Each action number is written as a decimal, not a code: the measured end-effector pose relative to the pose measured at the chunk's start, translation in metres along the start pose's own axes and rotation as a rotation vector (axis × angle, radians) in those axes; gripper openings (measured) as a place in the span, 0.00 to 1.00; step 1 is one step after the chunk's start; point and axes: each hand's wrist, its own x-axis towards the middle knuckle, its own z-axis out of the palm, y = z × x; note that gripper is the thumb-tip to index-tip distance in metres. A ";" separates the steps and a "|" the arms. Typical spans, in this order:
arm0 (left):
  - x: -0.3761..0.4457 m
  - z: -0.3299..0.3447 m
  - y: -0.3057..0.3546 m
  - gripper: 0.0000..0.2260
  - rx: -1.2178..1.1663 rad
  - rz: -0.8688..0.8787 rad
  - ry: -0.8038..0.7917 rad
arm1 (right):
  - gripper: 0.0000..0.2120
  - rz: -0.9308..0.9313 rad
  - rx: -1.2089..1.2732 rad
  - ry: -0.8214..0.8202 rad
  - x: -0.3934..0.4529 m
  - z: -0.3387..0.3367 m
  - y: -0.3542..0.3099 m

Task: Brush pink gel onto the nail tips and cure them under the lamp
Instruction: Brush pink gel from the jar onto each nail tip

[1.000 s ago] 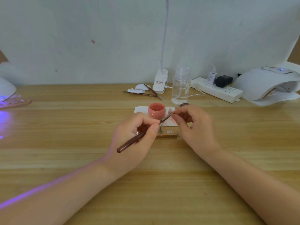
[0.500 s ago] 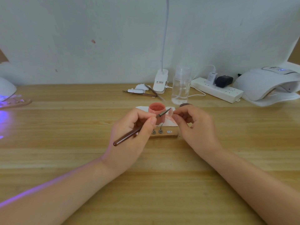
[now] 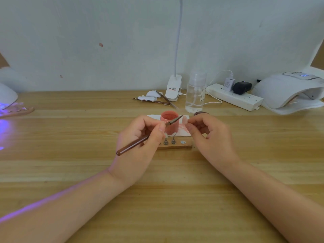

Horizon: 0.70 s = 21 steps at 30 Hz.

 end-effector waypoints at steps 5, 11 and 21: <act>0.000 0.001 -0.002 0.04 0.012 -0.032 -0.032 | 0.03 -0.018 -0.017 -0.005 0.001 0.001 0.002; -0.002 -0.002 -0.002 0.07 0.039 0.022 -0.064 | 0.03 -0.011 -0.014 0.003 0.001 0.001 0.003; -0.001 0.002 -0.001 0.08 -0.052 -0.019 -0.012 | 0.04 -0.021 0.008 -0.004 0.001 0.001 0.001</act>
